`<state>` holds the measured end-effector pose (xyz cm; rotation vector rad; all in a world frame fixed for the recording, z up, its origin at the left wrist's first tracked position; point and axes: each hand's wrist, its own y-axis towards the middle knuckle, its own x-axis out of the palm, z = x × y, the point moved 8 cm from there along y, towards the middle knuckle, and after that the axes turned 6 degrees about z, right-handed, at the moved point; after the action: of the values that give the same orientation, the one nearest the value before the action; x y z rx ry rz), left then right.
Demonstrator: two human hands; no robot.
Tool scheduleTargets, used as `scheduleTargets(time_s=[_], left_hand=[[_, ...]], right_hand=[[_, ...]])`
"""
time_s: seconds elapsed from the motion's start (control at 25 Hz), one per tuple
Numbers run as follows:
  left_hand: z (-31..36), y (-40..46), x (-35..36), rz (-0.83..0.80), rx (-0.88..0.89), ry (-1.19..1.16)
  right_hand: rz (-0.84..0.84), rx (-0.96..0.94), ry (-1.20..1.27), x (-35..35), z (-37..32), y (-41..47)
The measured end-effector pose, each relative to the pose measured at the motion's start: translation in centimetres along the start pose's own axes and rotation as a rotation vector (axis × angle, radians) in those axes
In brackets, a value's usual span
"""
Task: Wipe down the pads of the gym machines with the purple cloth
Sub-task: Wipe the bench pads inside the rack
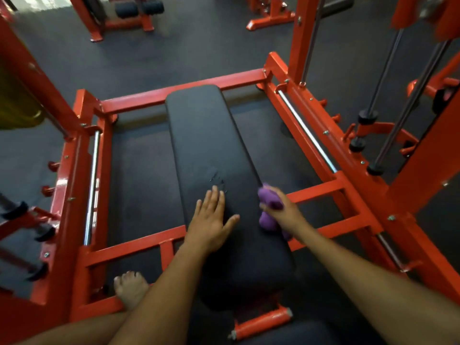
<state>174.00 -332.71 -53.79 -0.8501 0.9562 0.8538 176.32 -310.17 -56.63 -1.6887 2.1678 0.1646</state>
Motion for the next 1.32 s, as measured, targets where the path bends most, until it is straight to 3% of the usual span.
scheduleTargets(time_s=[0.16, 0.36, 0.56, 0.84, 1.08, 1.32], left_hand=[[0.9, 0.2, 1.9, 0.008, 0.029, 0.129], [0.5, 0.6, 2.6, 0.004, 0.032, 0.116], [-0.1, 1.4, 3.2, -0.052, 0.028, 0.121], [-0.1, 0.9, 3.0, -0.036, 0.023, 0.116], [-0.3, 0.6, 3.2, -0.087, 0.034, 0.095], [0.3, 0.8, 1.8, -0.151, 0.067, 0.123]], right_hand=[[0.074, -0.010, 0.003, -1.7, 2.7, -7.0], [0.259, -0.067, -0.091, 1.0, -1.5, 6.6], [0.241, -0.026, -0.201, 2.9, -4.5, 14.9], [0.053, -0.018, -0.045, -0.2, 0.7, -0.1], [0.154, 0.084, -0.082, 1.5, -0.1, 5.6], [0.010, 0.059, -0.164, -1.9, -0.7, 0.5]])
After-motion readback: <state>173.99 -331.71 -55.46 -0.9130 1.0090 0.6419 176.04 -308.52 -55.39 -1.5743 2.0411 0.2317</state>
